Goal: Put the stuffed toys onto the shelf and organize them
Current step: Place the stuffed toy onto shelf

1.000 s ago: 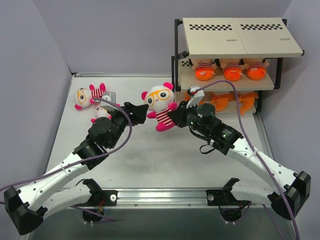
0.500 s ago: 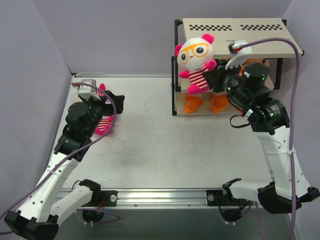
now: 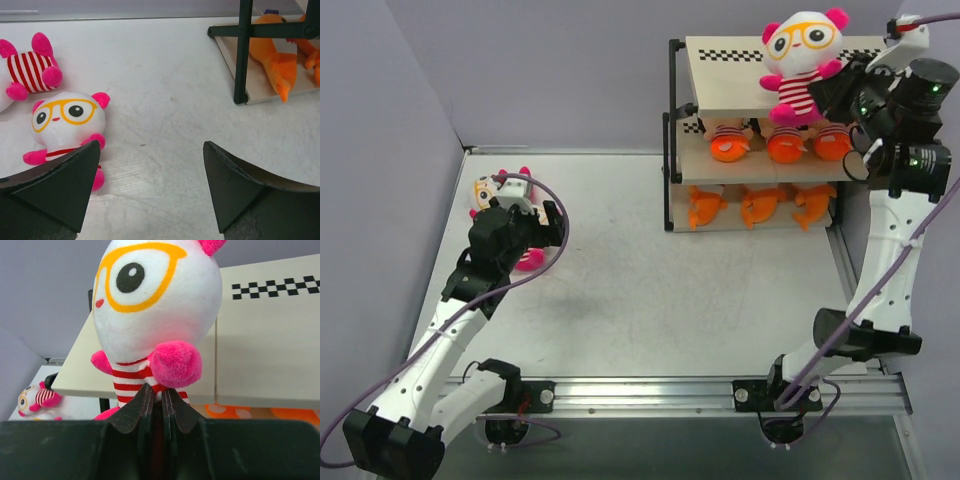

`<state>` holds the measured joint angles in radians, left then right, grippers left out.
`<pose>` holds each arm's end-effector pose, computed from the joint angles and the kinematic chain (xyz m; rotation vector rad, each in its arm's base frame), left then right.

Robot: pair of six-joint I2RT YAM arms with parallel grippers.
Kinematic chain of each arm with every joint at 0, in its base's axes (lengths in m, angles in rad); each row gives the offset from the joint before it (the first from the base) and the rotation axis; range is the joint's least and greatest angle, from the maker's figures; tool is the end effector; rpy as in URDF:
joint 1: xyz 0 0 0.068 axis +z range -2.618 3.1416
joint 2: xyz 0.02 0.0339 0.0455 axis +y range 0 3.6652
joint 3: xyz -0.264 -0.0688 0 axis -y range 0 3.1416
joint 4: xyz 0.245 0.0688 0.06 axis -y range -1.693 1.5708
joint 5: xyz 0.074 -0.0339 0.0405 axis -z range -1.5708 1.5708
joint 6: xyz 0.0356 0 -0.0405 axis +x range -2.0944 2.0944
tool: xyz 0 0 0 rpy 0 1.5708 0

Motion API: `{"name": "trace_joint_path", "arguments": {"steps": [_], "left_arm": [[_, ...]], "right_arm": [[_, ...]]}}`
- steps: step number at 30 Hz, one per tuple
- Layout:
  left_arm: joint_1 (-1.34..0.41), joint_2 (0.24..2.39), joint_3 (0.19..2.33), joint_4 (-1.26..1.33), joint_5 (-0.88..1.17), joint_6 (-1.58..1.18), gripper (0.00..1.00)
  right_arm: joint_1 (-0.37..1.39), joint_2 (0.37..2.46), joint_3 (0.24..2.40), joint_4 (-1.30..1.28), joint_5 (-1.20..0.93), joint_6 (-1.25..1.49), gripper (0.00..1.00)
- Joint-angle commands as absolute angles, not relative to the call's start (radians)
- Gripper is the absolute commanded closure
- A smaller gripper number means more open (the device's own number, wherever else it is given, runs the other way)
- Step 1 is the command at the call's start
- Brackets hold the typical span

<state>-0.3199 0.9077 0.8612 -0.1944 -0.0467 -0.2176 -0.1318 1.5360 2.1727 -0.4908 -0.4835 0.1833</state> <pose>0.2012 -0.0649 0.3440 0.0599 1.8235 -0.3387 0.2763 -0.0199 0.5866 -0.1747 1.4426 0.3861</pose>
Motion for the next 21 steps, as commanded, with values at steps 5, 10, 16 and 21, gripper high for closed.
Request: {"name": "trace_joint_path", "arguments": {"steps": [5,10,16,21], "left_arm": [[-0.362,0.925,0.851,-0.158,-0.103,-0.112,0.08],[-0.370,0.942,0.851,-0.153,-0.106,-0.112,0.08],[-0.370,0.951,0.853,-0.158,-0.114,-0.113,0.08],[-0.370,0.956,0.857,-0.163,-0.114,-0.118,0.08]], "right_arm": [[-0.311,1.672,2.299,-0.325,-0.781,0.311,1.00],[-0.337,1.744,2.365,-0.336,-0.811,0.321,0.87],[-0.337,1.807,2.387,-0.307,-0.808,0.336,0.78],[-0.337,1.825,2.375,-0.253,-0.773,0.359,0.67]]}}
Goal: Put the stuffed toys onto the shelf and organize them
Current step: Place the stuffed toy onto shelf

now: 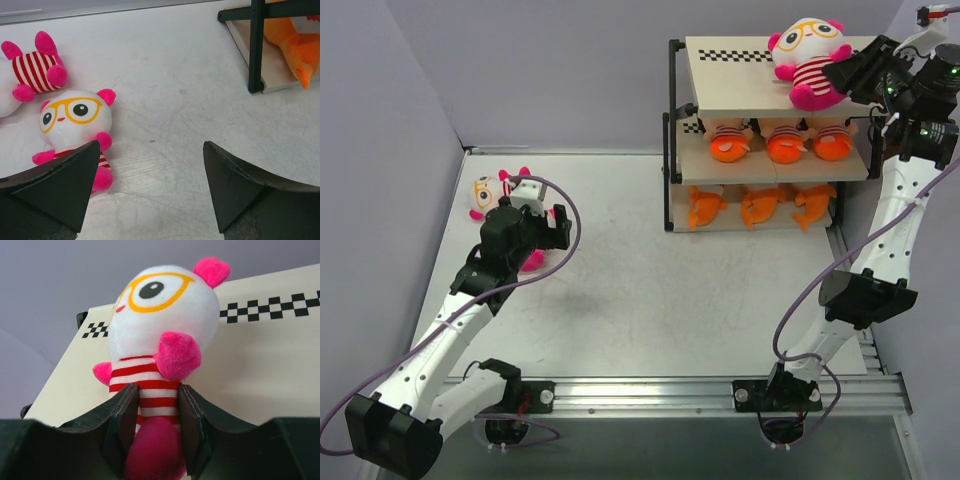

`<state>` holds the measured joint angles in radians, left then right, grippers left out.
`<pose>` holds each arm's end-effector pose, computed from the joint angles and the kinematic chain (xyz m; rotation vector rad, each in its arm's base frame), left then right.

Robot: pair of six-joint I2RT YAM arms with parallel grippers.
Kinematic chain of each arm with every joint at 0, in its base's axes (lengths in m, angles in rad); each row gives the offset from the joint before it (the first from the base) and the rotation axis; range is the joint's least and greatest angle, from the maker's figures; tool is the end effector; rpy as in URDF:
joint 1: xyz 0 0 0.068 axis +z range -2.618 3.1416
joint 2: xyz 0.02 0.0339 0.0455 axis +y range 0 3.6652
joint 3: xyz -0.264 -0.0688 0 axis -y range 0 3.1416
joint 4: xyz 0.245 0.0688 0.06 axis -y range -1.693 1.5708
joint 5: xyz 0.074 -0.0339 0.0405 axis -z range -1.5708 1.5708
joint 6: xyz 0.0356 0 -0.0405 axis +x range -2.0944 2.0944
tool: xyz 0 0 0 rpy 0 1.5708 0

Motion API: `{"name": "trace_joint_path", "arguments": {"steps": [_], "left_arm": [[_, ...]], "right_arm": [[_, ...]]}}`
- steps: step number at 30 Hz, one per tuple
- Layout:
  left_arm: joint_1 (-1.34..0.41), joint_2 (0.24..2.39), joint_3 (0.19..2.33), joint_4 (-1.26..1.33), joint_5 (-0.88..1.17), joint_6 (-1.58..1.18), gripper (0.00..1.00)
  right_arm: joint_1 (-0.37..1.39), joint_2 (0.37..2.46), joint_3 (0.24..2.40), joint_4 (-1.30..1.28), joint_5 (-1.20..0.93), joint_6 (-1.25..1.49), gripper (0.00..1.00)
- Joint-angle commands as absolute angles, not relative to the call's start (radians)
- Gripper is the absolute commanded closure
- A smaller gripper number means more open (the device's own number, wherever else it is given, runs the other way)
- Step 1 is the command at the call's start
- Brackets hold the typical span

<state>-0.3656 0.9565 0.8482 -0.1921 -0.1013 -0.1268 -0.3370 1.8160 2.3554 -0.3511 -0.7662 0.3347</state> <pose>0.2090 -0.0761 0.3300 0.1538 1.8705 -0.2447 0.3492 -0.0962 0.5656 -0.1706 1.4466 0.5260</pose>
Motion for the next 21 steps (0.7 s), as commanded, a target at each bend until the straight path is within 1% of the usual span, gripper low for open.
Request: {"name": "trace_joint_path", "arguments": {"steps": [1,9,13,18,21], "left_arm": [[-0.370,0.957,0.856,-0.164,-0.114,-0.120,0.08],[-0.368,0.956,0.862,-0.178,-0.121,-0.123,0.08],[-0.367,0.950,0.864,-0.179,-0.126,-0.130,0.08],[-0.367,0.942,0.861,-0.186,-0.132,-0.133,0.08],[-0.368,0.939,0.862,-0.187,-0.140,-0.133,0.08]], "right_arm": [[-0.337,1.833,2.375,-0.238,-0.775,0.365,0.62],[-0.337,1.842,2.370,-0.141,-0.752,0.413,0.46],[-0.337,1.833,2.378,-0.123,-0.726,0.422,0.33],[-0.339,1.810,2.370,-0.126,-0.663,0.403,0.25],[-0.339,1.776,2.336,-0.121,-0.598,0.371,0.23]]}}
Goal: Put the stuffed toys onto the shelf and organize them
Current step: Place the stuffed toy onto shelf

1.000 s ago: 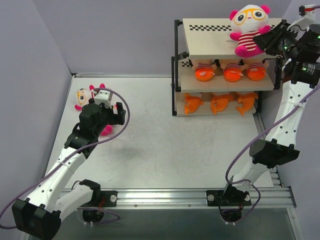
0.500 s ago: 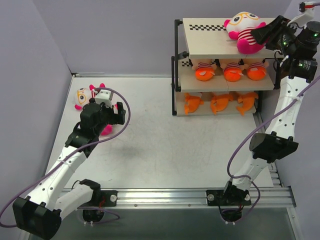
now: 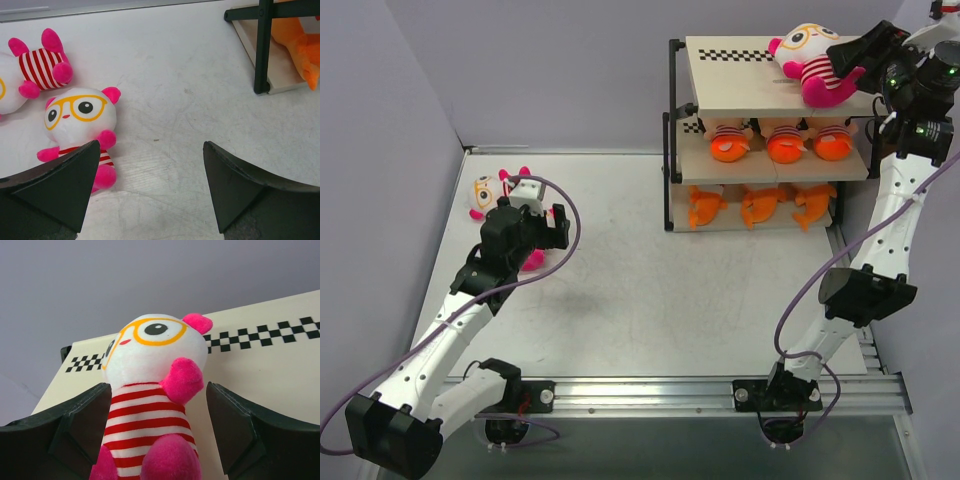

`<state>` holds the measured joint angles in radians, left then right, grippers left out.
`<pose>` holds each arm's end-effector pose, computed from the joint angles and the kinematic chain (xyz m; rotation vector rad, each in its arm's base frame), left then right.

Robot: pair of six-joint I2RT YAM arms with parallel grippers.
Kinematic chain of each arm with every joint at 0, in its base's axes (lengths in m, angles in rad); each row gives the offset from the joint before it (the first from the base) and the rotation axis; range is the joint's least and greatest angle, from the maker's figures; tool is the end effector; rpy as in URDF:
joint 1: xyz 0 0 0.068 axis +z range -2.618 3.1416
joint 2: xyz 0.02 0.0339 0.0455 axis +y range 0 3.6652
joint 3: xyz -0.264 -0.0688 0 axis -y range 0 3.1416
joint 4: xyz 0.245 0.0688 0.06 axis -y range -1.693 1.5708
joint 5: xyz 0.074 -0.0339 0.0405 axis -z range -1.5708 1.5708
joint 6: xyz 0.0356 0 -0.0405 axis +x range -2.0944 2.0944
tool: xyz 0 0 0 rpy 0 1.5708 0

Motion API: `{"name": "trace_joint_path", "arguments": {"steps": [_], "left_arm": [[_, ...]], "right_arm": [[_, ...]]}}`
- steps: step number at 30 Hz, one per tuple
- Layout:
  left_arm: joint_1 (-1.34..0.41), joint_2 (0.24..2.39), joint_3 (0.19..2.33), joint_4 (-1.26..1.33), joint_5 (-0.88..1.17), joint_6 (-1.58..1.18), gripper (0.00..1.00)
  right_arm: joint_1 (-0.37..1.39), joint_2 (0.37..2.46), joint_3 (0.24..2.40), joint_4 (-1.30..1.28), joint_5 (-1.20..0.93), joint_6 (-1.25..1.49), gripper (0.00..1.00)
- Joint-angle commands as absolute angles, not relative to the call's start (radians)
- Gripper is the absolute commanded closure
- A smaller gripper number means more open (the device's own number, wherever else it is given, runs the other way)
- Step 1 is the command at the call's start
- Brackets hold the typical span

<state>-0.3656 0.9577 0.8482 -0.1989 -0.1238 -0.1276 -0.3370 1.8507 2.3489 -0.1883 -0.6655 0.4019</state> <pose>0.2092 -0.0754 0.3291 0.1387 1.8777 -0.2226 0.3627 -0.1038 0.5681 -0.0978 1.3402 0.4735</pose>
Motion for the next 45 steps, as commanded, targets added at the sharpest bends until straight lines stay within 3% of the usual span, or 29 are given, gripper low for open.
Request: {"name": "trace_joint_path", "arguments": {"steps": [1,13,21,26,45], "left_arm": [[-0.368,0.939,0.862,-0.187,-0.140,-0.135,0.08],[-0.385,0.916,0.861,-0.198,-0.163,-0.140,0.08],[-0.448,0.908,0.864,-0.210,-0.195,-0.126,0.08],[-0.463,0.896,0.862,-0.210,-0.198,-0.123,0.08],[-0.462,0.877,0.862,-0.218,-0.218,-0.117,0.08]], "right_arm": [[-0.339,1.751,2.324,-0.121,-0.560,0.362,0.23],[-0.339,1.496,2.080,-0.094,-0.402,0.247,0.24],[-0.292,1.370,1.905,-0.087,-0.601,0.132,0.29],[-0.115,1.388,1.908,-0.201,-0.474,-0.072,0.28],[0.021,1.460,1.902,-0.190,-0.149,-0.233,0.35]]}}
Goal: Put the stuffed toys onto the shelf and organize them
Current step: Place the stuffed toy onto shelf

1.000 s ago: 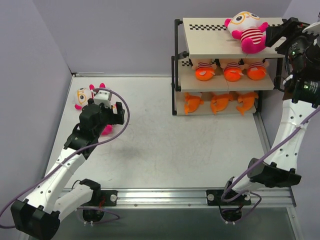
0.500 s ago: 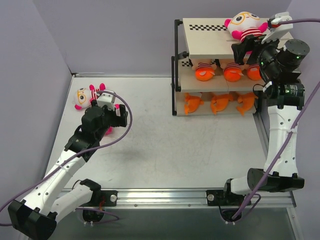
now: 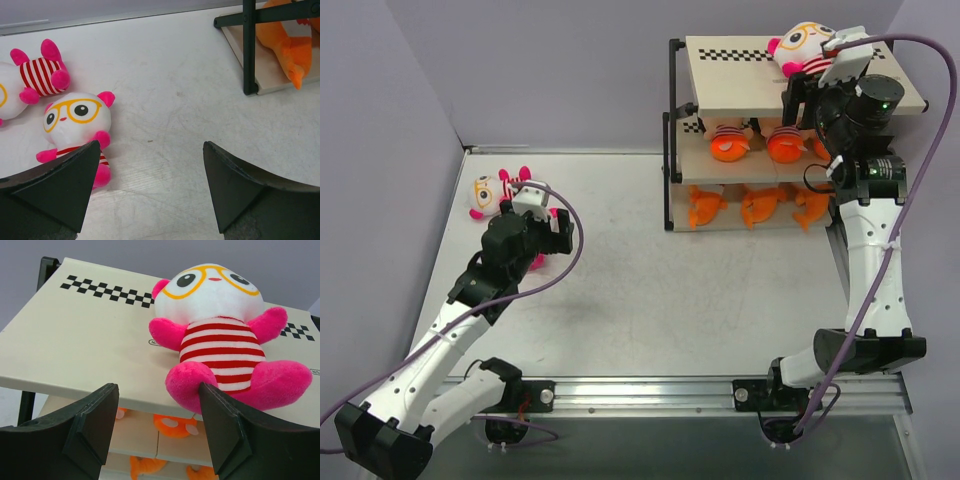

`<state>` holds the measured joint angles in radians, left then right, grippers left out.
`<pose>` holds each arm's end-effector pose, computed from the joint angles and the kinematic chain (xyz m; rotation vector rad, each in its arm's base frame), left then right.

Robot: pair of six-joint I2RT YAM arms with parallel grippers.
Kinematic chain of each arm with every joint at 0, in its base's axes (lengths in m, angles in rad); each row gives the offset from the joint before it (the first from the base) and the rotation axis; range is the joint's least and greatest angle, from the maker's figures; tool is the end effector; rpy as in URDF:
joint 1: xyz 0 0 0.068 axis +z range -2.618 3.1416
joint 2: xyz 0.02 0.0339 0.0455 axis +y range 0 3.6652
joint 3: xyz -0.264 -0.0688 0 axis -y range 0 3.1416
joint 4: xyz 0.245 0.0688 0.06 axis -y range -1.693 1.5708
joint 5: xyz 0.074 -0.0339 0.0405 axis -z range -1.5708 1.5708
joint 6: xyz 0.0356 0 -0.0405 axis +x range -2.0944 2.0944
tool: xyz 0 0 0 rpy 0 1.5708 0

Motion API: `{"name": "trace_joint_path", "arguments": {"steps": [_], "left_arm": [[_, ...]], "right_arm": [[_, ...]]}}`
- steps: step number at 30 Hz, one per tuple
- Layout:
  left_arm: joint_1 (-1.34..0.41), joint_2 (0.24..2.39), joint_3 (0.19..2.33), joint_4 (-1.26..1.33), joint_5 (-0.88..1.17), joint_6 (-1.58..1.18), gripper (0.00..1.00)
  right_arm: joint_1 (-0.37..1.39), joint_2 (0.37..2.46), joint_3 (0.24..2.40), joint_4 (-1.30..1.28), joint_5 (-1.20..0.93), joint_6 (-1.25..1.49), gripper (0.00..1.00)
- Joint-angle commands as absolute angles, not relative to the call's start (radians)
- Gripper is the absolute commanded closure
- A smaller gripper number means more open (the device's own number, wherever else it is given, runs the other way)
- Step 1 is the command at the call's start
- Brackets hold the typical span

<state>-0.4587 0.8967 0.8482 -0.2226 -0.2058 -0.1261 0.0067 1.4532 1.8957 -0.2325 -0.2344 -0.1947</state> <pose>0.1895 -0.0854 0.3387 0.1618 1.8346 -0.2207 0.2909 0.0102 0.5575 -0.3317 1.3258 0.0017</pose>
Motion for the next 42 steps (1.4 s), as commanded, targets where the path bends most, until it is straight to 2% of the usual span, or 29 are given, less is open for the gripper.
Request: {"name": "trace_joint_path", "arguments": {"steps": [1,12,19,22,34,42], "left_arm": [[-0.462,0.877,0.862,-0.219,-0.219,-0.117,0.08],[-0.462,0.874,0.862,-0.221,-0.227,-0.115,0.08],[-0.462,0.874,0.864,-0.222,-0.230,-0.115,0.08],[-0.462,0.873,0.864,-0.225,-0.233,-0.114,0.08],[-0.462,0.859,0.862,-0.230,-0.241,-0.110,0.08],[-0.462,0.847,0.862,-0.232,-0.239,-0.112,0.08]], "right_arm": [[0.023,1.460,1.896,-0.172,-0.137,-0.233,0.36],[0.026,1.471,1.853,-0.078,-0.042,-0.245,0.52],[0.026,1.474,1.847,-0.043,-0.003,-0.236,0.89],[0.026,1.477,1.848,-0.031,-0.003,-0.224,1.00],[0.003,1.560,1.994,-0.104,0.066,-0.094,1.00],[-0.087,1.589,2.052,-0.144,0.113,0.043,1.00]]}}
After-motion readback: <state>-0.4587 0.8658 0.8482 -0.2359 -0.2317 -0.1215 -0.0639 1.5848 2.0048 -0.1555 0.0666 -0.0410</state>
